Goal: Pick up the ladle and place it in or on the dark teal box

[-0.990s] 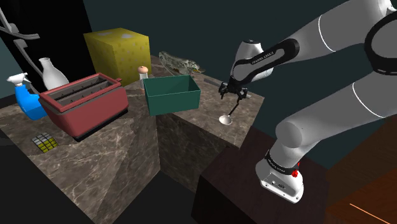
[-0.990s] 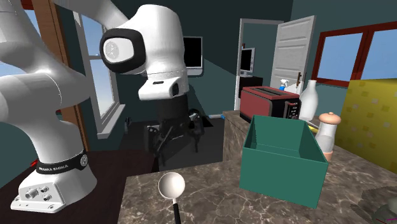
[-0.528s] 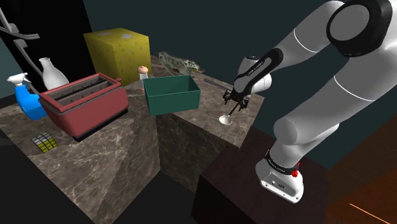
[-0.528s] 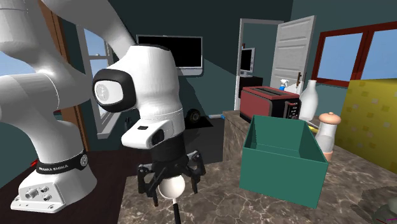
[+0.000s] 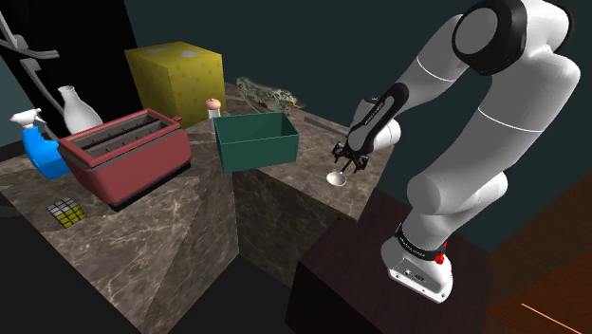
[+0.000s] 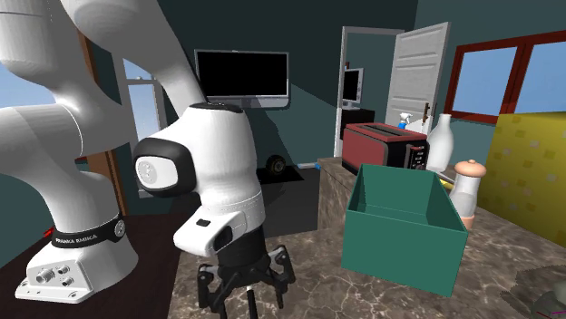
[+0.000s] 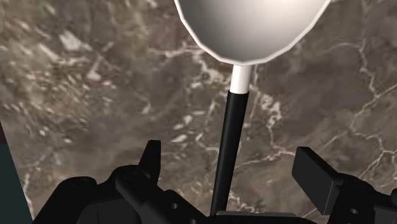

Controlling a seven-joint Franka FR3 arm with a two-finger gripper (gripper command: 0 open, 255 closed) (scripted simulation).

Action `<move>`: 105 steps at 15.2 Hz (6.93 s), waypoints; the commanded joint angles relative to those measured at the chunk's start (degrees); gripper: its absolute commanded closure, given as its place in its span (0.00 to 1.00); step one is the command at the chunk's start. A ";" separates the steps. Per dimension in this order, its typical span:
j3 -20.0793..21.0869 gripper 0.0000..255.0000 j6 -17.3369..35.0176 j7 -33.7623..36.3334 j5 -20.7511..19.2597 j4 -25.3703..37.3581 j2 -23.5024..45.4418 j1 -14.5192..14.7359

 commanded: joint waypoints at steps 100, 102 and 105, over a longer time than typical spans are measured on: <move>15.91 1.00 -48.03 31.05 -7.35 71.62 27.59 18.41; 15.75 1.00 -46.79 31.34 -7.64 70.90 28.13 18.45; 15.49 1.00 -44.92 31.80 -8.13 69.90 29.07 18.54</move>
